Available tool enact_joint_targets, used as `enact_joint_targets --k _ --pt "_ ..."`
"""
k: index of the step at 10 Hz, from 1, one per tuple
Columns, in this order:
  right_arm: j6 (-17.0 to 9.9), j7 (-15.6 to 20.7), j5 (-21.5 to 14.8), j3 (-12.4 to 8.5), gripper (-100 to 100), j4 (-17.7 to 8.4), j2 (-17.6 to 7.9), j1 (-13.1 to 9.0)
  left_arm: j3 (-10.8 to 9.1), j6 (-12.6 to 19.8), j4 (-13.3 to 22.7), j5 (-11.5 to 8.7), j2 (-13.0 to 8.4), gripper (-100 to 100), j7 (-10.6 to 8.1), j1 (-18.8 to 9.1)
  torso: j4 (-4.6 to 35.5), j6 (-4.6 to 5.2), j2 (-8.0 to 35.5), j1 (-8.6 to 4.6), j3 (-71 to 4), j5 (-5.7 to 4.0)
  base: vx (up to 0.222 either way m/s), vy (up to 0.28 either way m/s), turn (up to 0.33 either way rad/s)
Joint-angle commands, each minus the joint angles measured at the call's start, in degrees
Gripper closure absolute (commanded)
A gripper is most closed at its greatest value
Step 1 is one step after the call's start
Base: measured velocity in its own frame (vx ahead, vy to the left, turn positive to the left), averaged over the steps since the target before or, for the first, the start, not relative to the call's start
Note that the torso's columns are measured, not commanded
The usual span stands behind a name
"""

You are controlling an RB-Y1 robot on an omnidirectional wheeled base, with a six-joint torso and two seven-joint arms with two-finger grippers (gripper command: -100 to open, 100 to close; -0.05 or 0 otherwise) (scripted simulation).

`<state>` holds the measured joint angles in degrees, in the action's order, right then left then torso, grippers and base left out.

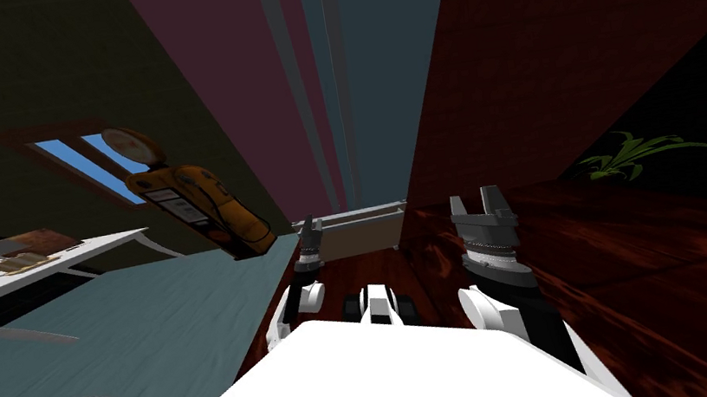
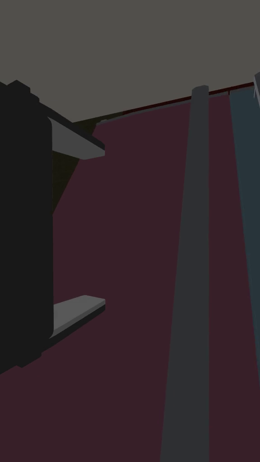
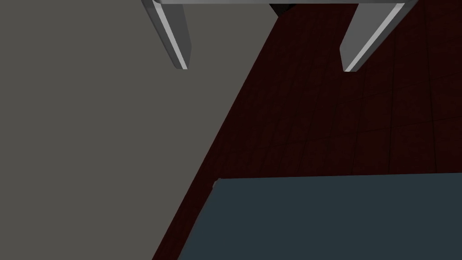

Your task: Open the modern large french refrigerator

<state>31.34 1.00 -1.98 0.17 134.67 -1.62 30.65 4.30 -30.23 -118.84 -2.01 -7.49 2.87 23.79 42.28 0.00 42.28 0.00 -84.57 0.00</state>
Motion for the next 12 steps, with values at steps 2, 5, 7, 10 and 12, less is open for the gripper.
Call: enact_joint_targets --k 2,5,7,10,12 --pt "0.00 0.00 0.00 0.00 0 0.00 0.00 0.00 0.24 -3.28 5.94 -0.25 -1.35 -100 -0.85 -1.72 0.00 0.00 -0.02 -0.01 -0.01 0.00 0.074 -0.039 -0.019" --pt "0.00 0.00 0.00 0.00 0 0.00 0.00 0.00 0.43 -6.18 11.13 -0.47 -1.84 -100 -1.58 -3.42 0.00 0.00 -0.02 0.02 -0.01 0.00 0.081 -0.037 -0.024" --pt "0.00 0.00 0.00 0.00 0 0.00 0.00 0.00 0.56 -8.16 14.69 -0.62 -1.91 -100 -2.09 -4.57 0.00 -0.01 0.00 -0.02 0.00 -0.01 0.089 -0.038 -0.025" --pt "0.00 0.00 0.00 0.00 0 0.00 0.00 0.00 0.76 -11.09 20.60 -0.85 -1.82 -100 -2.83 -6.30 0.00 0.00 0.01 0.00 0.01 0.00 0.085 -0.033 -0.025" --pt "0.00 0.00 0.00 0.00 0 0.00 0.00 0.00 0.88 -13.02 24.14 -0.99 -1.62 -100 -3.34 -7.47 0.02 0.00 0.06 -0.02 0.03 -0.01 0.068 -0.046 -0.023"
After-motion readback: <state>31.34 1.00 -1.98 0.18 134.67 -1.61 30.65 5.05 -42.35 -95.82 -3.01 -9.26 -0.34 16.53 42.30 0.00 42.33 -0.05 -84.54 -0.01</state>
